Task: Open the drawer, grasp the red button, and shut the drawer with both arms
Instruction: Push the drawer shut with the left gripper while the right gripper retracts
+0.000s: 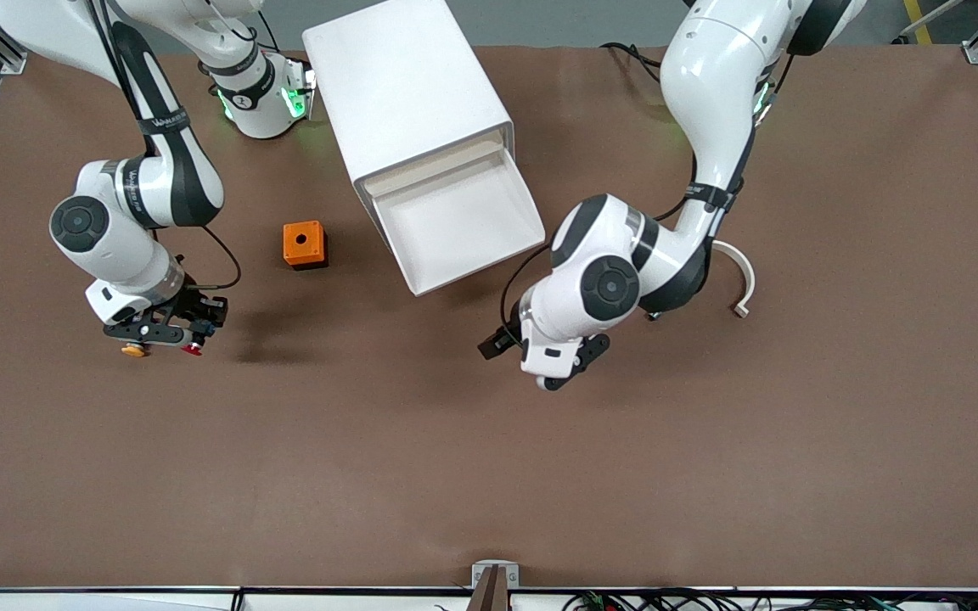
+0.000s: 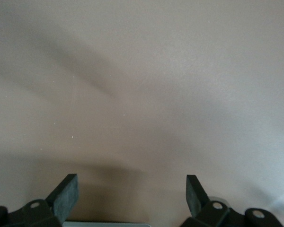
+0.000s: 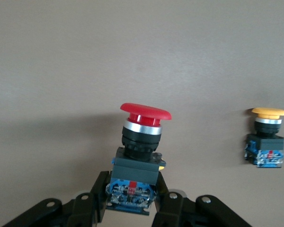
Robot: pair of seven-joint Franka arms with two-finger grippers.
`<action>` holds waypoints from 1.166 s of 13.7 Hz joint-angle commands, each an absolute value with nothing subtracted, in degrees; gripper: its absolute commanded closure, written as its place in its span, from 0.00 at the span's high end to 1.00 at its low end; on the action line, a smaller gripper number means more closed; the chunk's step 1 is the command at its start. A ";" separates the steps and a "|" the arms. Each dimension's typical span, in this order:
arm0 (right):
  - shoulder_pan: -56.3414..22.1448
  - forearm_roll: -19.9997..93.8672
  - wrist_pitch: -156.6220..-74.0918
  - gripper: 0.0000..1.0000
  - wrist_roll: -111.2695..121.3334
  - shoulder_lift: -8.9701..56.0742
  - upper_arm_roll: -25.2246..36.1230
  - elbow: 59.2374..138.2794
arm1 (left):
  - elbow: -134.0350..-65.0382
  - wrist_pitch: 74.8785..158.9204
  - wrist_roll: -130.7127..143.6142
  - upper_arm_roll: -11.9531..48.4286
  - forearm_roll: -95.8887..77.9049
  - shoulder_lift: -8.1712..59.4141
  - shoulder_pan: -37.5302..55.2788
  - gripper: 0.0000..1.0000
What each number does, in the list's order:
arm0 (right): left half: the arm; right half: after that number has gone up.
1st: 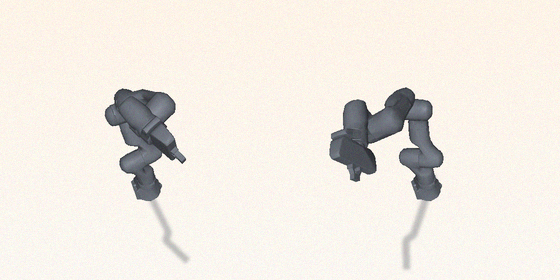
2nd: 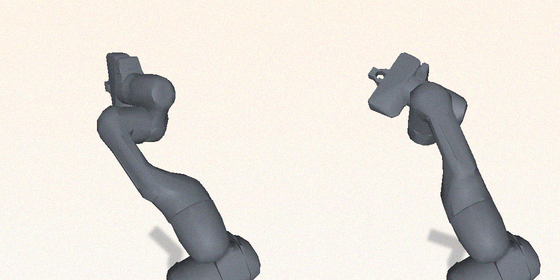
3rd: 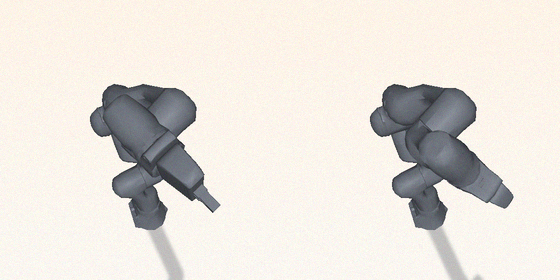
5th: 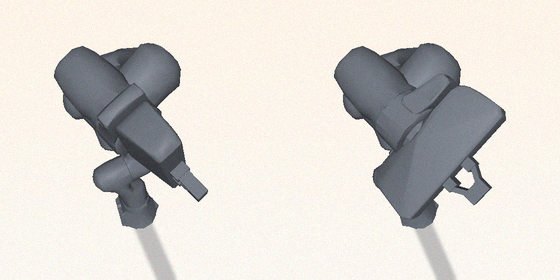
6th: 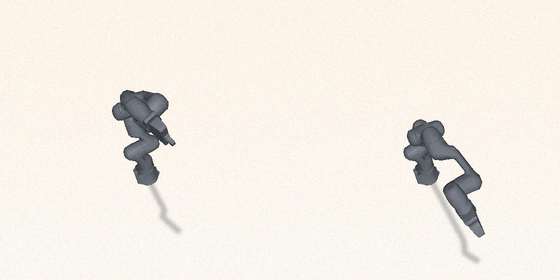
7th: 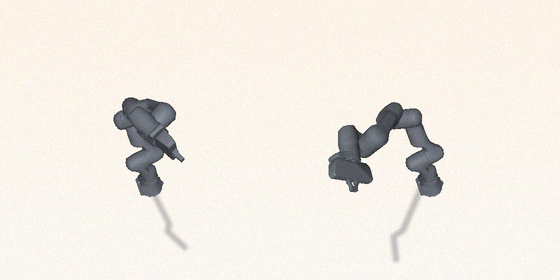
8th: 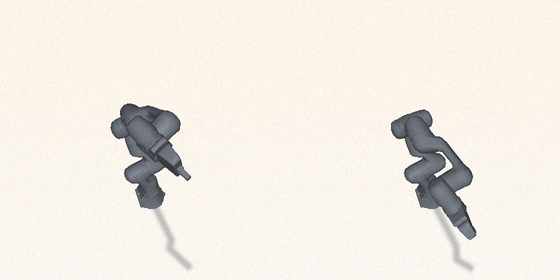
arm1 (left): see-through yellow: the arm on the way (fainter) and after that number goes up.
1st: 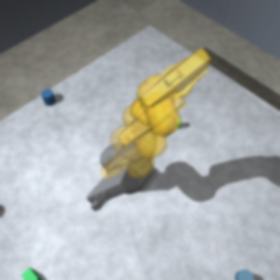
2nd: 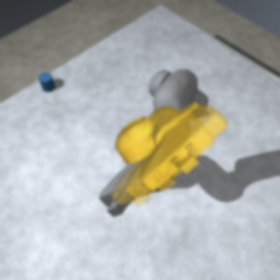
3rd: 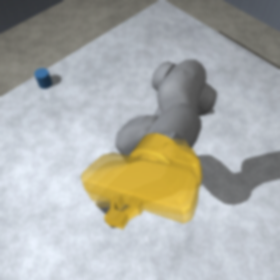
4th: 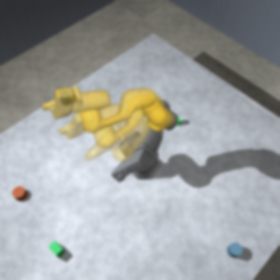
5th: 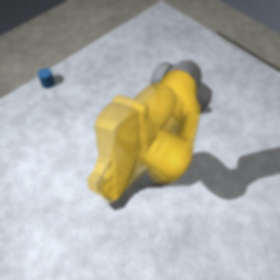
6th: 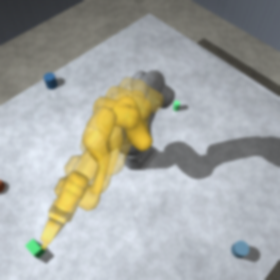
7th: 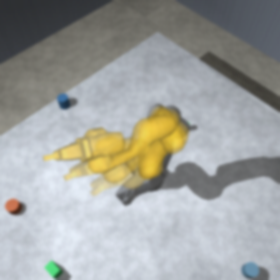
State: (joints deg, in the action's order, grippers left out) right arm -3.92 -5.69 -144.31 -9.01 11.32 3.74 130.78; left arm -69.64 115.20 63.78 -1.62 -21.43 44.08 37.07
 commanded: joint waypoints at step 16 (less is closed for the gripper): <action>4.83 -7.91 -155.83 0.99 3.33 19.16 2.46 133.59 | -74.88 114.44 73.65 -1.67 -12.74 42.80 48.42 1.00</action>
State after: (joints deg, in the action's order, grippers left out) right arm 4.50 -6.81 -156.04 2.20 18.96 2.83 134.40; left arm -73.69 115.26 72.16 -1.51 -14.07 44.08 47.42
